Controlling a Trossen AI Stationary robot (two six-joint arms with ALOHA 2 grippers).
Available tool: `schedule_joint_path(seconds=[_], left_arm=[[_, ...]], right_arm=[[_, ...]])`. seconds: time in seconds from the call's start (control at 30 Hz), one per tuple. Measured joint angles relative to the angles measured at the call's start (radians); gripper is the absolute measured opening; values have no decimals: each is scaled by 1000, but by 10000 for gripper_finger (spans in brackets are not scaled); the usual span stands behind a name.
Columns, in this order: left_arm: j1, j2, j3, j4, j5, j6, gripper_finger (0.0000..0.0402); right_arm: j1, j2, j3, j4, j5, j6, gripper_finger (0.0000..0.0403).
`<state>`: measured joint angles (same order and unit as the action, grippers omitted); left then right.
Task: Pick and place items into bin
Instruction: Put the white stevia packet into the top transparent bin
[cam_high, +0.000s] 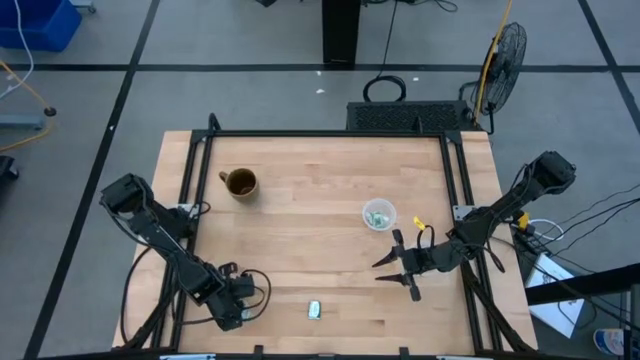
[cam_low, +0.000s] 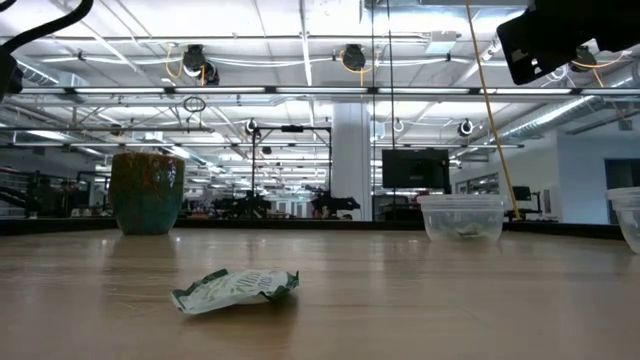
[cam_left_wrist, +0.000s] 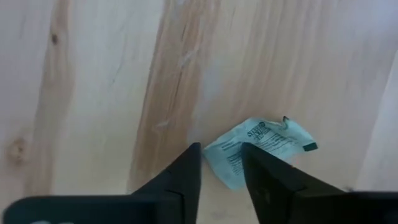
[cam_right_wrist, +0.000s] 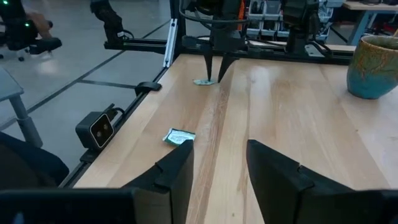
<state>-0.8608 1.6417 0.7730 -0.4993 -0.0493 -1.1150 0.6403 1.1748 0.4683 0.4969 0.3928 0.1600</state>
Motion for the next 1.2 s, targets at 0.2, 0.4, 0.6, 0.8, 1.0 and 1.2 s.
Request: schedule_joint_path(seconds=[0.2, 0.4, 0.6, 0.8, 1.0, 1.2], left_arm=[[14, 1, 0, -17, -23, 47, 45], [47, -18, 14, -27, -116, 60, 10], [157, -21, 93, -26, -318, 167, 5], [347, -21, 211, 88, -367, 532, 4], [549, -24, 316, 341, -359, 967, 10], [743, 12, 394, 517, -203, 1108, 4]], right_arm=[[0, 0, 0, 0, 0, -30, 140], [-7, 0, 0, 1, 29, -60, 139], [-72, 0, 0, -1, 53, 20, 139], [-98, 0, 0, -62, 7, 97, 139], [-23, 24, -27, -112, -130, 306, 135], [69, 63, -68, -108, 12, 330, 135]])
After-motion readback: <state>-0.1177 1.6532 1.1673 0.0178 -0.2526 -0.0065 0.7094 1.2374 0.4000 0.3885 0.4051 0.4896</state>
